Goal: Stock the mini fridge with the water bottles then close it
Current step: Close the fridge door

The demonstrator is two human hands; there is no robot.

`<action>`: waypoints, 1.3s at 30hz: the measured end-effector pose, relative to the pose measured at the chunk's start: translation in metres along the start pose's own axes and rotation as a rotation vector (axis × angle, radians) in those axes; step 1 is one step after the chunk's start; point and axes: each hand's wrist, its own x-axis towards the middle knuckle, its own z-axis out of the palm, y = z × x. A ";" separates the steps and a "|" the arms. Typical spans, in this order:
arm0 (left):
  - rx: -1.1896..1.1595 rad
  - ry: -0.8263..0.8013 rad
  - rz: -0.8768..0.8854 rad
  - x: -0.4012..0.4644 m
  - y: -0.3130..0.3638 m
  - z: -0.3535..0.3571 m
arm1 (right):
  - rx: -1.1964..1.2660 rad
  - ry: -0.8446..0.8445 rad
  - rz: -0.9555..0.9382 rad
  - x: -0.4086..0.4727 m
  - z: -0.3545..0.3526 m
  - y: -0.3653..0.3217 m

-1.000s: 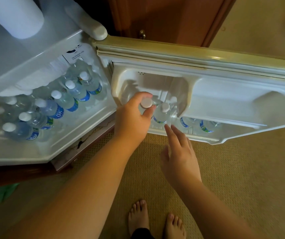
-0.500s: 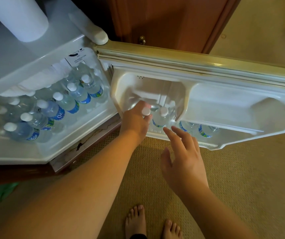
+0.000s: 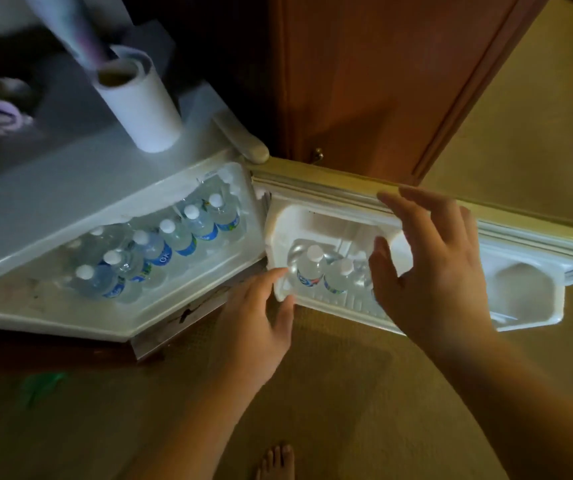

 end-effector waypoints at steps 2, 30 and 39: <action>0.064 0.192 0.037 -0.010 -0.009 -0.037 | -0.111 -0.127 0.006 0.028 -0.006 0.007; 0.555 0.029 -0.388 0.038 -0.159 -0.209 | -0.181 -0.633 0.247 -0.033 0.010 -0.091; 0.498 -0.003 -0.355 0.032 -0.158 -0.216 | -0.162 -0.597 0.319 -0.038 0.037 -0.165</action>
